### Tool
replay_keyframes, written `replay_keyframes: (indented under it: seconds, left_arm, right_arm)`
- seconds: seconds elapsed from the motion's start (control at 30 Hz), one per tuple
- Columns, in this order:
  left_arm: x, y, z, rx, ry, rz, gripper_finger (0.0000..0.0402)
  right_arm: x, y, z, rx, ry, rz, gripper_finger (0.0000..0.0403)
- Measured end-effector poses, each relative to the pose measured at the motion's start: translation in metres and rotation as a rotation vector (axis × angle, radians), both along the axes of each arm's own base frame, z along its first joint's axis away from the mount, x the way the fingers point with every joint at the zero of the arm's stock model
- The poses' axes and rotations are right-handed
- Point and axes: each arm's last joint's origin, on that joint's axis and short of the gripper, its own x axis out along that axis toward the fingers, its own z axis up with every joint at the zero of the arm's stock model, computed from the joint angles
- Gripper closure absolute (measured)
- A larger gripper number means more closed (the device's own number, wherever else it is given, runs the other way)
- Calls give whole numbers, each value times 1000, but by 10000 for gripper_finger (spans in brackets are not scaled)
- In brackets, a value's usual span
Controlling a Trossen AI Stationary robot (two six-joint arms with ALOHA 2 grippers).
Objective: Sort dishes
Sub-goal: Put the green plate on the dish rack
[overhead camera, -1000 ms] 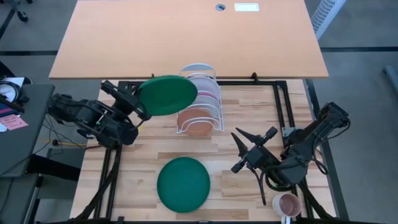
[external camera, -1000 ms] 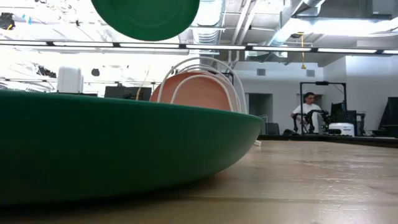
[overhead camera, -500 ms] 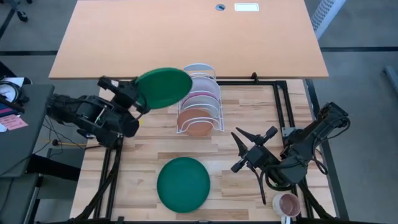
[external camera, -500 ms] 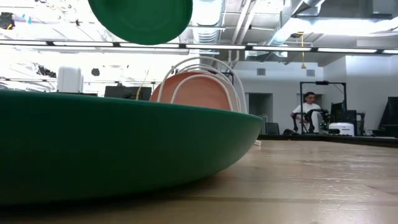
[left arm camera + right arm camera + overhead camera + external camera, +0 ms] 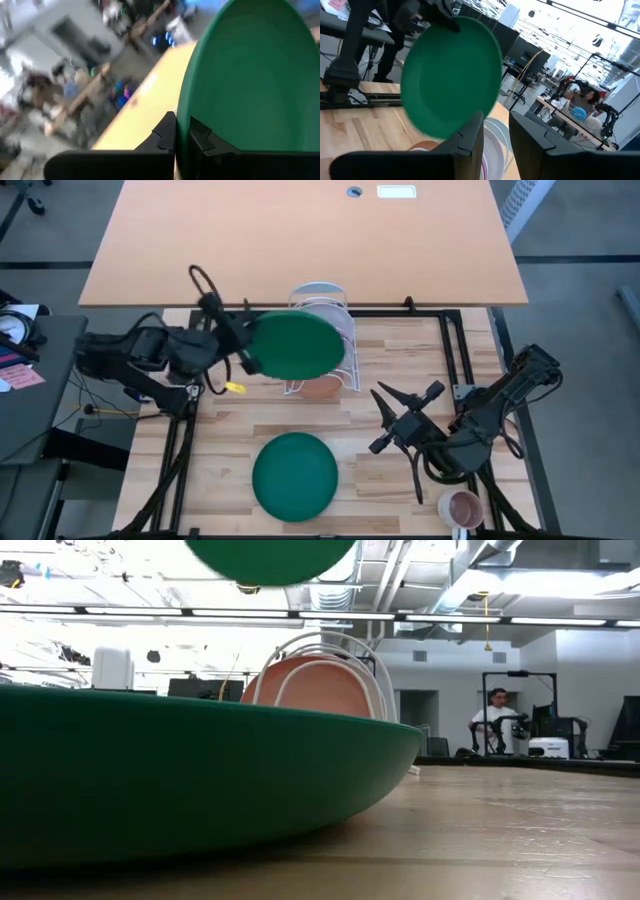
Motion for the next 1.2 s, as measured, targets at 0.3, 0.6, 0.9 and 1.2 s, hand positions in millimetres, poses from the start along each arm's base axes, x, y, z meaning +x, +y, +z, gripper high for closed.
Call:
replay_keyframes:
  seconds: [0.3, 0.6, 0.9, 1.2]
  left_arm:
    - [42, 16, 45, 365, -249, -108, 401]
    - [28, 93, 65, 480, -532, 63, 401]
    - [7, 172, 43, 276, -601, 134, 401]
    - [1, 200, -35, 248, -662, 42, 401]
  right_arm:
    - [-2, 3, 0, -7, 8, 12, 305]
    - [-18, 22, 1, -35, 38, 91, 305]
    - [-25, 30, 5, -31, 32, 124, 305]
    - [-24, 29, 5, -33, 35, 118, 305]
